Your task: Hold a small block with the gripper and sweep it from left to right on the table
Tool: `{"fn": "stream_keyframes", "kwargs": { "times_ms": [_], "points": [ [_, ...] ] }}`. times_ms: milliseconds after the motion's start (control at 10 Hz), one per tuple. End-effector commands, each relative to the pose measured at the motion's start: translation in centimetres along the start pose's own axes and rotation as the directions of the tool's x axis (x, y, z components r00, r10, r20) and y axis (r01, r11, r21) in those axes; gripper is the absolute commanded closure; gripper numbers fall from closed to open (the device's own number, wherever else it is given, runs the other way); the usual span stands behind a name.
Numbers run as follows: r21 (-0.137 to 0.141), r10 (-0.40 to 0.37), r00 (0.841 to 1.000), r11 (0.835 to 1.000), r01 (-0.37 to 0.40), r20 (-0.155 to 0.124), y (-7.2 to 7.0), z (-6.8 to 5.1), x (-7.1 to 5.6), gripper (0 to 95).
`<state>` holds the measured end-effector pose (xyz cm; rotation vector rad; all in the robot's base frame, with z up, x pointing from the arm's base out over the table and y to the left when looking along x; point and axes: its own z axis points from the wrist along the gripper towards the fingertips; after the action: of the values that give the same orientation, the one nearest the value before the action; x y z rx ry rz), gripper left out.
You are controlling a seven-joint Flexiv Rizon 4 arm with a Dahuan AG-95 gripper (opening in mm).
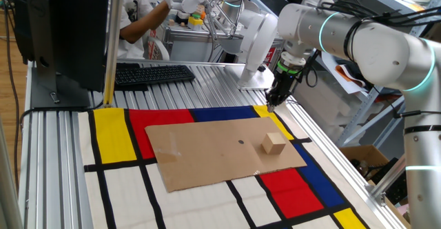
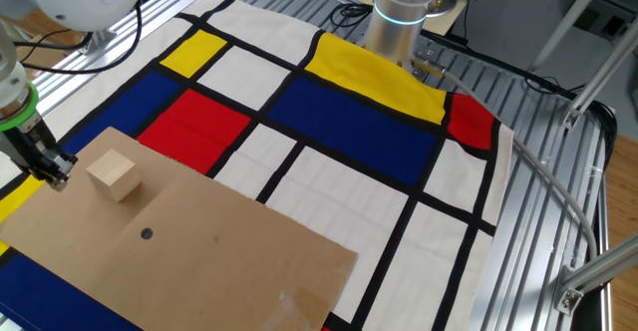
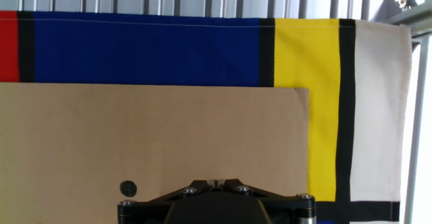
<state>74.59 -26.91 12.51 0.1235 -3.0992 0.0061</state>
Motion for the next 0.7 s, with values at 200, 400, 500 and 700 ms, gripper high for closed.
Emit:
{"fn": "stream_keyframes", "kwargs": {
  "times_ms": [200, 400, 500, 700],
  "points": [
    [-0.003, 0.005, 1.0, 1.0, -0.005, 0.005, -0.7, 0.6, 0.8, 95.0],
    [0.0, 0.015, 1.0, 1.0, -0.015, 0.011, -0.9, 0.9, 2.4, 95.0],
    [-0.001, 0.02, 1.0, 1.0, -0.02, 0.011, -1.0, 1.0, 3.2, 95.0],
    [0.0, 0.03, 0.999, 1.0, -0.03, 0.016, -1.2, 1.6, 4.9, 95.0]
  ]
}}
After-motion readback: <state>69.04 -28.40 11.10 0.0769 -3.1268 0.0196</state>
